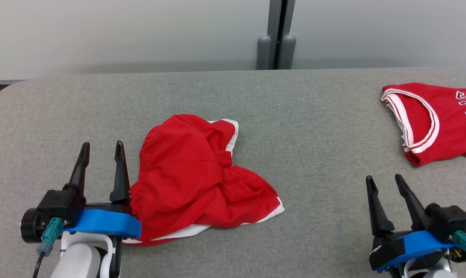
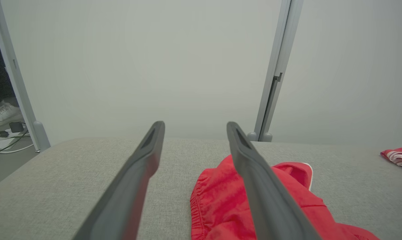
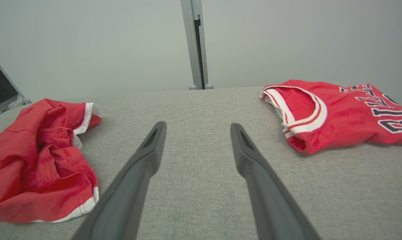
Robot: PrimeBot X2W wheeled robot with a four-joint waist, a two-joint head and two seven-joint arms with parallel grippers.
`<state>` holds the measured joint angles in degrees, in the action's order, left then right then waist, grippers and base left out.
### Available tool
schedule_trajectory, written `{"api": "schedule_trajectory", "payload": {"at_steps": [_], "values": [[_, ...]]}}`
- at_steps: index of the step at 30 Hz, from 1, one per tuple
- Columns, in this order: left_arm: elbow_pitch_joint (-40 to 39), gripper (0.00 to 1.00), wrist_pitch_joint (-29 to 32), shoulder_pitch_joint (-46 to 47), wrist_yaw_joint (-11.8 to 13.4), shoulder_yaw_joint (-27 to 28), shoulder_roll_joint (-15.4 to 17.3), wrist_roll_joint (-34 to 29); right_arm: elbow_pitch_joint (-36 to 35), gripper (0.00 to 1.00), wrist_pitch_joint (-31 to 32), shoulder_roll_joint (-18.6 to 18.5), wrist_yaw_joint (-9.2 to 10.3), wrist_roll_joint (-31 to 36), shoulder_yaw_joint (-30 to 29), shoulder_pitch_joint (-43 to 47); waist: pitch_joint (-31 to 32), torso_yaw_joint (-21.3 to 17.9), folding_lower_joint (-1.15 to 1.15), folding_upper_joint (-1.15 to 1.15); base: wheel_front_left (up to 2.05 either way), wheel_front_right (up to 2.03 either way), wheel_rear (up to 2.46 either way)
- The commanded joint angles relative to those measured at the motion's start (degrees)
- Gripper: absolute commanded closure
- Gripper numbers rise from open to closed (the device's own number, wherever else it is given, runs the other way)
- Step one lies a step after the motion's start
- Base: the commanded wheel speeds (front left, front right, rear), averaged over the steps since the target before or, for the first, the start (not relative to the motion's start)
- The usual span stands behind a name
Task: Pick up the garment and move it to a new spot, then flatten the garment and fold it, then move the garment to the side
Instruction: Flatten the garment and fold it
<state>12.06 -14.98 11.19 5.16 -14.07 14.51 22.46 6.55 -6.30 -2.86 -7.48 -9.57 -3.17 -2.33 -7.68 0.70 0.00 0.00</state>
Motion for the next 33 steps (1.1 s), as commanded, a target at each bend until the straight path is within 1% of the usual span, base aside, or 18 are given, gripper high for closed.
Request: {"api": "schedule_trajectory", "payload": {"at_steps": [1,4,8,12,16,20,26,29,30,32,33], "values": [[0.09,0.0,-0.26,0.8,-0.24,0.28,-0.01,-0.6,-0.01,0.0,-0.05,-0.06,-0.03,0.26,0.46,0.06,-0.08,0.11,0.0,0.0,0.0,0.0,0.0],[0.12,0.0,-0.27,0.47,-0.61,1.09,-0.48,-1.05,-0.07,0.0,0.31,-0.06,-0.03,0.8,1.86,-0.98,-0.19,0.61,0.0,0.0,0.0,0.0,0.0],[0.05,0.0,-0.27,0.14,-1.19,1.75,-1.43,-1.7,1.15,0.0,1.47,-0.05,-0.03,2.12,7.38,-2.64,-0.53,2.02,0.0,0.0,0.0,0.0,0.0],[0.11,0.0,-0.27,0.58,-1.79,2.08,-2.31,-2.39,4.23,0.0,2.45,-0.08,-0.03,2.9,12.71,-4.62,-1.05,3.62,0.0,0.0,0.0,0.0,0.0],[0.32,0.0,-0.28,1.09,-2.5,2.33,-3.17,-3.04,8.97,0.0,3.06,-0.09,-0.03,3.83,16.04,-6.83,-1.53,5.44,0.0,0.0,0.0,0.0,0.0],[0.39,0.0,-0.28,1.06,-2.99,2.68,-4.02,-3.78,14.85,0.0,2.82,-0.13,-0.03,5.54,16.5,-8.61,-1.97,7.15,0.0,0.0,0.0,0.0,0.0],[0.73,0.0,-0.28,0.71,-3.6,3.33,-5.09,-4.58,22.85,0.0,2.34,-0.46,-0.03,7.33,15.11,-10.33,-2.22,8.88,0.0,0.0,0.0,0.0,0.0],[1.06,0.0,-0.28,0.36,-4.16,3.73,-5.64,-5.08,26.83,0.0,1.72,-0.35,-0.03,6.76,15.27,-11.15,-2.11,9.36,0.0,0.0,0.0,0.0,0.0],[1.16,0.0,-0.28,0.3,-4.15,3.8,-5.82,-5.24,27.68,0.28,1.54,-0.31,-0.03,6.27,15.48,-11.43,-2.08,9.42,0.0,0.0,0.0,0.0,0.0],[1.37,0.0,-0.28,0.21,-4.4,4.08,-6.11,-5.45,29.12,1.0,1.03,-0.25,-0.03,5.53,15.84,-12.04,-1.99,9.4,0.0,0.0,0.0,0.0,0.0],[1.47,0.0,-0.28,0.12,-4.49,4.27,-6.19,-5.56,29.69,1.0,0.71,-0.21,-0.03,5.12,15.93,-12.4,-1.9,9.3,0.0,0.0,0.0,0.0,0.0]]}}
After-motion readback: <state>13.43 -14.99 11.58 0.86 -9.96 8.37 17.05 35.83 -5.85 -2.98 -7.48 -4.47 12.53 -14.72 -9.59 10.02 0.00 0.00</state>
